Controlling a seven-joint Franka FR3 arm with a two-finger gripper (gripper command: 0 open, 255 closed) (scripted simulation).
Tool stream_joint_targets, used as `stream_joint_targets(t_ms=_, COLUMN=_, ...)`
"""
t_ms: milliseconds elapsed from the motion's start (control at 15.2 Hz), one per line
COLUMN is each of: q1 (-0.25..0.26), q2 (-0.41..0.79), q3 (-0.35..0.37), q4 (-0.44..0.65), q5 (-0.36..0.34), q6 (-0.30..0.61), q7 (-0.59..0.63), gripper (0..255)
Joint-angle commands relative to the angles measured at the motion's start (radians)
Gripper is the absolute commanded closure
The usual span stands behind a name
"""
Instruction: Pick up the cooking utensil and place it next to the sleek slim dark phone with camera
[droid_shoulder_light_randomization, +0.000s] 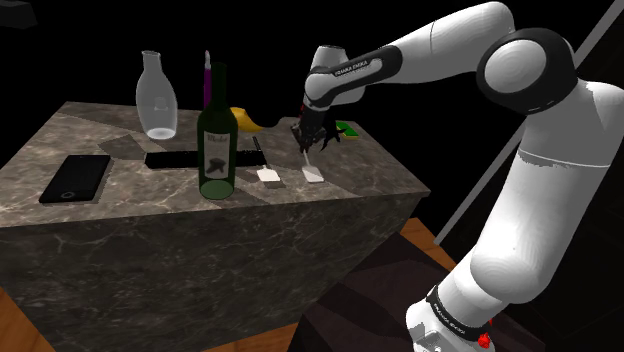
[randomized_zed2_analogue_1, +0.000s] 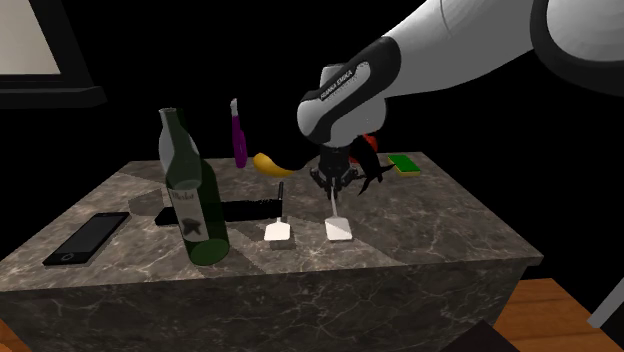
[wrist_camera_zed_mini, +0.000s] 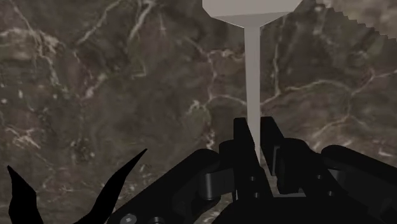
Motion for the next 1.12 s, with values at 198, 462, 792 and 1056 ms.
stream_joint_targets(t_ms=198, q1=0.001, q2=-0.028, q3=0.001, q4=0.035, q5=0.002, q6=-0.061, q7=-0.001, gripper=255)
stream_joint_targets(t_ms=462, q1=0.000, q2=-0.048, q3=0.001, q4=0.063, q5=0.003, q6=-0.109, q7=-0.002, gripper=255)
stream_joint_targets(t_ms=792, q1=0.042, q2=-0.053, q3=0.026, q4=0.083, q5=-0.007, q6=-0.136, q7=0.067, gripper=255)
stream_joint_targets(t_ms=1056, q1=0.098, q2=-0.037, q3=0.057, q4=0.106, q5=-0.022, q6=-0.146, q7=0.160, gripper=255)
